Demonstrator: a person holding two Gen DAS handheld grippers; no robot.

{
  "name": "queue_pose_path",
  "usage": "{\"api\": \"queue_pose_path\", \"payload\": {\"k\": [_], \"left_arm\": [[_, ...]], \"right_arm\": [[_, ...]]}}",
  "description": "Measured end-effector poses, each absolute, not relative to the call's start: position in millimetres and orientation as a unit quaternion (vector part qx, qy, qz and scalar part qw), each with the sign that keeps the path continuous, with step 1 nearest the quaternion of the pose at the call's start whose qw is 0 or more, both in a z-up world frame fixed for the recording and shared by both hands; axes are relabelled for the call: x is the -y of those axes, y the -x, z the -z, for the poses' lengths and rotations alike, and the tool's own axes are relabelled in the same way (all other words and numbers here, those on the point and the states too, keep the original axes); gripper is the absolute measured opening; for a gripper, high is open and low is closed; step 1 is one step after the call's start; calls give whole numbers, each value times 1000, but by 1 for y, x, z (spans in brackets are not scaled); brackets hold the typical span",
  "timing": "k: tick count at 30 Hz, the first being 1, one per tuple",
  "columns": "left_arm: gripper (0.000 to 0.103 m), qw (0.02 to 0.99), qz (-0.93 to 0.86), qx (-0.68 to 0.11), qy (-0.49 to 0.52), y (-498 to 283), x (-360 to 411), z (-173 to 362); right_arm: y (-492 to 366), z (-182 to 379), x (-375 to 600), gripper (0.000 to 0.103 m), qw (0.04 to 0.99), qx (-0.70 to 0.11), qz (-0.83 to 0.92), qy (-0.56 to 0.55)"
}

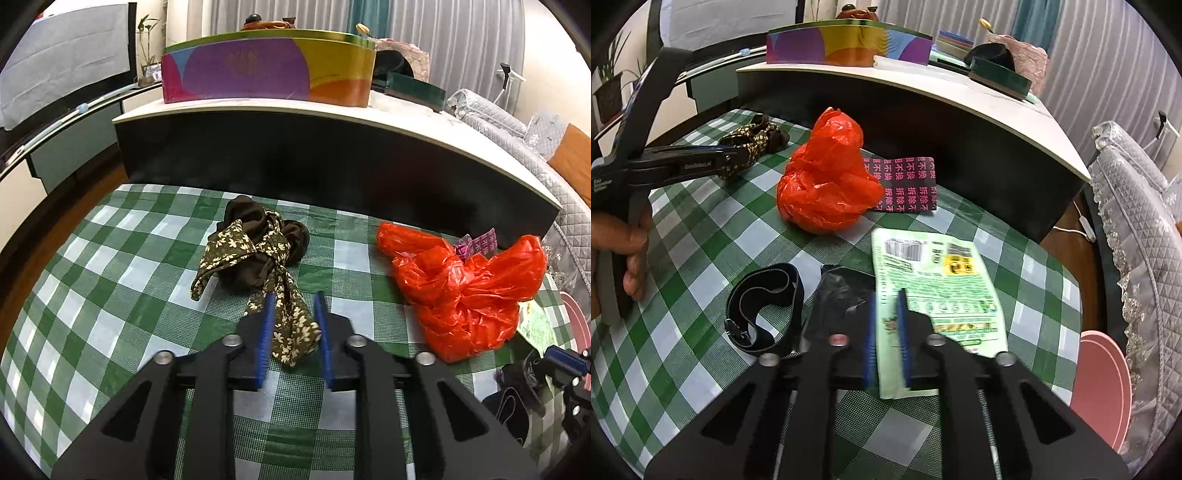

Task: Collect trash
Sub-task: 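Grasp the camo-print cloth with the left tool, then grasp the green printed packet with the right tool while the left tool holds the camo cloth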

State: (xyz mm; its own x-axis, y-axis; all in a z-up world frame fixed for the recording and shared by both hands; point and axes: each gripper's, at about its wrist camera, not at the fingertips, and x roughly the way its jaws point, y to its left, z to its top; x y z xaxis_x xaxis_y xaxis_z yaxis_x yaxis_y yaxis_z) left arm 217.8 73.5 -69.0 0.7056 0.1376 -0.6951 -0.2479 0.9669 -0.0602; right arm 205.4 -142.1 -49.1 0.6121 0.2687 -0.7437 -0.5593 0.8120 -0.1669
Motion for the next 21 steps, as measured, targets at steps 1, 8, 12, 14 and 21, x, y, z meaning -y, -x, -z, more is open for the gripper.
{"api": "queue_pose_path", "payload": {"k": [1, 8, 12, 14, 21], "left_arm": [[6, 919, -104, -372, 74, -219, -74, 70], [1, 923, -108, -363, 65, -210, -65, 57], [1, 929, -102, -351, 56, -201, -58, 45], [1, 932, -98, -346, 50, -195, -54, 38], [1, 943, -81, -322, 27, -170, -38, 12]], "right_arm": [[-204, 46, 143, 0, 878, -367, -237, 196], [-195, 23, 153, 0, 893, -333, -235, 191], [-189, 7, 164, 0, 903, -315, -229, 179], [-188, 0, 170, 0, 907, -309, -227, 172], [-177, -22, 190, 0, 922, -286, -219, 144]]}}
